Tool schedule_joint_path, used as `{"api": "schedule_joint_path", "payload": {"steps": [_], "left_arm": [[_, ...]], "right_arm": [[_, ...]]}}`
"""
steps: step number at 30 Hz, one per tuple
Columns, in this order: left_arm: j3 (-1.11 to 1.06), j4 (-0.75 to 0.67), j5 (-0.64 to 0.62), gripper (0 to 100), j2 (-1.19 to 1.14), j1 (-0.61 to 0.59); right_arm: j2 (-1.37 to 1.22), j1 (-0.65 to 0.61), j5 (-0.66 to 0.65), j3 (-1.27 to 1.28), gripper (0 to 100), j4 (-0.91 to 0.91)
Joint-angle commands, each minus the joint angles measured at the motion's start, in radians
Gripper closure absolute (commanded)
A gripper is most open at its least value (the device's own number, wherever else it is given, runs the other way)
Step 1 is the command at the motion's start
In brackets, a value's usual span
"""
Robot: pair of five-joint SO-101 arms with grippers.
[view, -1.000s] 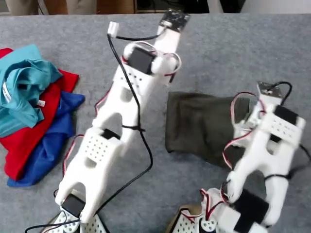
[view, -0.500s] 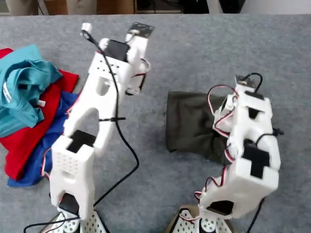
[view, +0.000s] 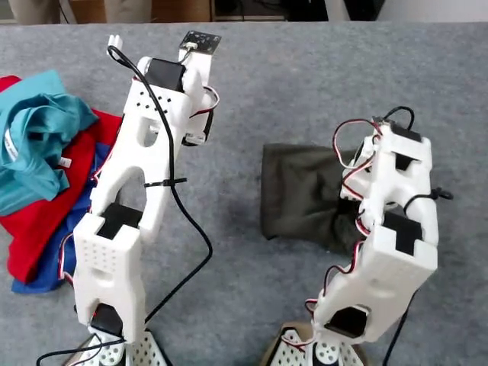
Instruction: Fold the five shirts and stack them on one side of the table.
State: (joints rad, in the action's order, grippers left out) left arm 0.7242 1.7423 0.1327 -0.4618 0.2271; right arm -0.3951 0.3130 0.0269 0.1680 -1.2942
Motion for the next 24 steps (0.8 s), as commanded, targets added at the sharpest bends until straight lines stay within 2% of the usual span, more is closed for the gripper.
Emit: {"api": "schedule_joint_path", "payload": {"steps": [1, 8, 18, 20, 24], "left_arm": [[0.014, 0.000, 0.009, 98, 0.065, -0.032], [0.015, 0.000, 0.009, 98, 0.065, -0.155], [0.015, 0.002, 0.009, 98, 0.067, -0.244], [0.014, 0.006, 0.021, 98, 0.093, -0.256], [0.003, 0.017, 0.101, 98, 0.205, -0.272]], "right_arm": [[0.081, 0.073, -0.048, -0.131, 99.8, 0.002], [0.056, 0.228, -0.241, -0.401, 99.7, 0.048], [-0.222, 0.248, -0.315, -0.680, 98.6, 0.077], [-0.239, 0.249, -0.307, -0.730, 91.6, 0.025], [-0.239, 0.237, -0.338, -0.857, 57.6, -0.186]]}}
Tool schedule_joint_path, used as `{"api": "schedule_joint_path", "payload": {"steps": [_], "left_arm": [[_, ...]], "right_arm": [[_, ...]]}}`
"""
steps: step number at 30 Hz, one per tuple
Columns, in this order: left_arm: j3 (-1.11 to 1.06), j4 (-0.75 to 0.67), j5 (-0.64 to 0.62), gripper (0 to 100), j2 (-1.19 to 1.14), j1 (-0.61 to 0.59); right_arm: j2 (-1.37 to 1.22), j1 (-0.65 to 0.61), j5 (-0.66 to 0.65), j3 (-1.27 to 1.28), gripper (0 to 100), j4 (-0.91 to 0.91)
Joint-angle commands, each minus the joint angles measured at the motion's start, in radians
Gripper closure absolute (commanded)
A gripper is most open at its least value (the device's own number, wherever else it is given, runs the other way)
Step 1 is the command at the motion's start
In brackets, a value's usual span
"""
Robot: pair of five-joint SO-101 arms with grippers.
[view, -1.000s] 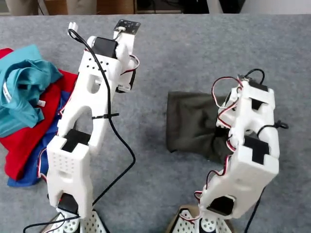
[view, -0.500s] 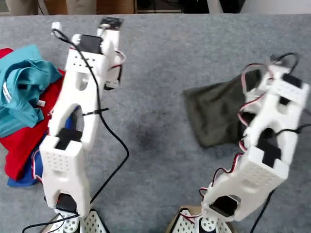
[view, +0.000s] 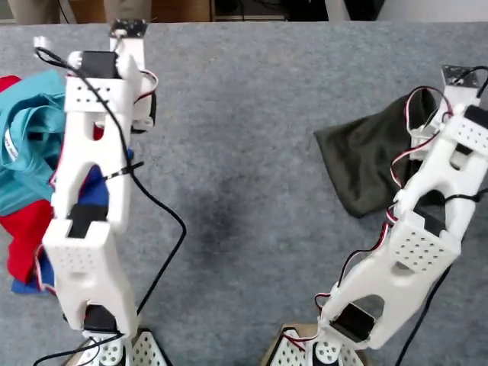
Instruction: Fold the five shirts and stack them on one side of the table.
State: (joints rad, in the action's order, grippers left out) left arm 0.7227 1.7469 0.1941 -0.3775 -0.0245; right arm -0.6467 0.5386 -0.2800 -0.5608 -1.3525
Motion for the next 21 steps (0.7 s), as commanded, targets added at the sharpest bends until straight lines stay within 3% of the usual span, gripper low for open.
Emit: {"api": "schedule_joint_path", "payload": {"steps": [1, 3, 5, 8, 13, 16, 21], "left_arm": [[0.006, 0.012, 0.044, 98, 0.159, -0.031], [0.003, 0.012, 0.048, 98, 0.237, -0.058], [-0.023, 0.012, 0.049, 98, 0.309, -0.114], [-0.120, 0.012, 0.051, 93, 0.386, -0.241], [-0.287, -0.017, 0.083, 83, 0.386, -0.500], [-0.345, -0.129, 0.120, 83, 0.348, -0.635], [-0.373, -0.279, 0.123, 83, 0.274, -0.747]], "right_arm": [[0.013, -0.002, -0.083, -0.162, 49.7, -0.195], [0.013, -0.028, -0.189, -0.234, 43.6, -0.333], [0.013, -0.048, -0.201, -0.314, 48.7, -0.434], [0.025, -0.044, -0.201, -0.374, 64.3, -0.434], [0.082, -0.042, -0.192, -0.341, 99.8, -0.434], [0.114, -0.051, -0.170, -0.282, 94.4, -0.433], [0.153, -0.079, -0.167, -0.179, 99.1, -0.431]]}}
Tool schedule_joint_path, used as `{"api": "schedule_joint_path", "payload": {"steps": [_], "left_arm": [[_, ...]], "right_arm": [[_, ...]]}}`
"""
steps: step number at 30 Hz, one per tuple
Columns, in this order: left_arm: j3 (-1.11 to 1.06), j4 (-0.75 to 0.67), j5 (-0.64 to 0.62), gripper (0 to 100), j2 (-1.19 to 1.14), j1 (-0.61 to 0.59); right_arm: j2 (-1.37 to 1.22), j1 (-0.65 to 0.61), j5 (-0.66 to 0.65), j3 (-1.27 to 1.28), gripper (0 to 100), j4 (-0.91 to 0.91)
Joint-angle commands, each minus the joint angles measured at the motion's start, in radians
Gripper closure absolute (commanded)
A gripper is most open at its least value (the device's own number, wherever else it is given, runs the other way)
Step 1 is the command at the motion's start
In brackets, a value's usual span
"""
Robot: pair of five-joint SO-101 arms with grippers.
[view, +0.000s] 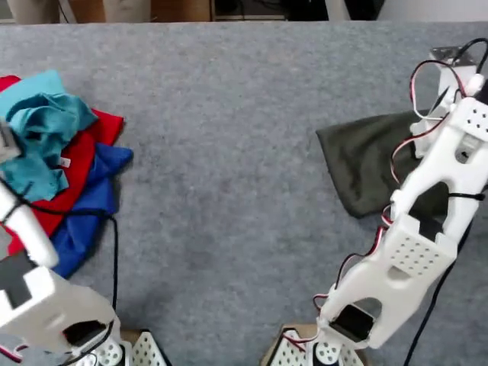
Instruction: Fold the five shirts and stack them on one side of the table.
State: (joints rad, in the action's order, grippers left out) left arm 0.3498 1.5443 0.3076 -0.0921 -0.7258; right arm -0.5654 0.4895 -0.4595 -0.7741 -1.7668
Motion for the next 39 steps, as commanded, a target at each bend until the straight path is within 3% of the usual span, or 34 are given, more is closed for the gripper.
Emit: {"api": "schedule_joint_path", "payload": {"steps": [1, 5, 8, 12, 16, 19, 23, 29, 32, 35, 39], "left_arm": [[0.000, -0.098, 0.009, 83, -0.033, -0.051], [0.008, -0.167, 0.003, 85, -0.150, -0.032], [0.041, -0.170, 0.002, 99, -0.186, -0.005], [0.164, 0.015, 0.000, 98, -0.130, 0.060], [0.236, 0.215, -0.006, 98, -0.022, 0.222], [0.117, 0.216, -0.084, 98, 0.133, 0.379], [-0.173, 0.215, -0.120, 98, 0.424, 0.707], [-0.620, 0.183, -0.118, 98, 0.756, 1.421], [-0.713, 0.176, -0.127, 95, 0.809, 1.617], [-0.701, 0.215, -0.230, 81, 0.825, 1.611], [-0.555, 0.215, -0.399, 72, 0.848, 1.298]], "right_arm": [[0.076, -0.036, 0.012, 0.048, 99.1, -0.017], [0.085, -0.053, 0.012, 0.068, 99.2, -0.017], [0.094, -0.058, 0.012, 0.070, 99.3, -0.017], [0.125, -0.058, 0.012, 0.077, 99.3, -0.018], [0.163, -0.058, 0.012, 0.079, 99.3, -0.020], [0.196, -0.065, 0.012, 0.081, 99.3, -0.020], [0.248, -0.076, 0.005, 0.139, 99.3, -0.018], [0.291, -0.096, 0.005, 0.206, 99.3, -0.015], [0.291, -0.102, 0.005, 0.206, 99.3, -0.015], [0.294, -0.113, 0.005, 0.208, 99.0, -0.015], [0.298, -0.156, 0.011, 0.206, 96.4, -0.018]]}}
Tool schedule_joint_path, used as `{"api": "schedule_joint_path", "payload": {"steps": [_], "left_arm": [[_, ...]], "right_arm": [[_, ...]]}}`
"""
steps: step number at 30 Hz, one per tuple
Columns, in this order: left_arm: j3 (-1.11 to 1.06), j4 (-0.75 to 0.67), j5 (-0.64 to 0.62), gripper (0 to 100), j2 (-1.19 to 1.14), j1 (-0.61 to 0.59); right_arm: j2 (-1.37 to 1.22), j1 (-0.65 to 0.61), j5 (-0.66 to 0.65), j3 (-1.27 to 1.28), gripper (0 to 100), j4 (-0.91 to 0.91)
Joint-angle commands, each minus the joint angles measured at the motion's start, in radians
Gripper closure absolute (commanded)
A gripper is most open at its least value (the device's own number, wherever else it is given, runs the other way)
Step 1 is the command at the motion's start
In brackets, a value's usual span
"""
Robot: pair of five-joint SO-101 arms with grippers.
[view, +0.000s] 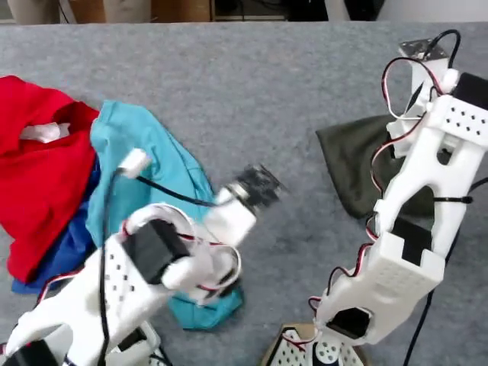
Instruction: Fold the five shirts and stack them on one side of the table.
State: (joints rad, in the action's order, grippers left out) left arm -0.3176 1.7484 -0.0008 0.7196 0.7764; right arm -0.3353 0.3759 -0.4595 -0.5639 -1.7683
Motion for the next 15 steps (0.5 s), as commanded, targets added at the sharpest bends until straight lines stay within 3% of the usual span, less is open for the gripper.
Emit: {"api": "schedule_joint_path", "payload": {"steps": [1, 5, 8, 12, 15], "left_arm": [[0.149, 0.009, -0.098, 71, 0.039, -0.304], [0.186, 0.009, -0.092, 71, 0.042, -0.743], [0.158, 0.006, -0.061, 71, 0.039, -1.122], [0.055, -0.063, 0.063, 71, 0.039, -1.493], [-0.044, -0.110, 0.117, 71, 0.039, -1.642]], "right_arm": [[0.068, -0.058, 0.011, -0.002, 93.5, -0.018], [0.074, -0.143, 0.008, 0.021, 77.2, -0.018], [0.137, -0.292, 0.006, 0.133, 75.9, -0.018], [0.239, -0.622, 0.011, 0.354, 79.9, -0.014], [0.246, -0.903, 0.012, 0.489, 79.3, 0.041]]}}
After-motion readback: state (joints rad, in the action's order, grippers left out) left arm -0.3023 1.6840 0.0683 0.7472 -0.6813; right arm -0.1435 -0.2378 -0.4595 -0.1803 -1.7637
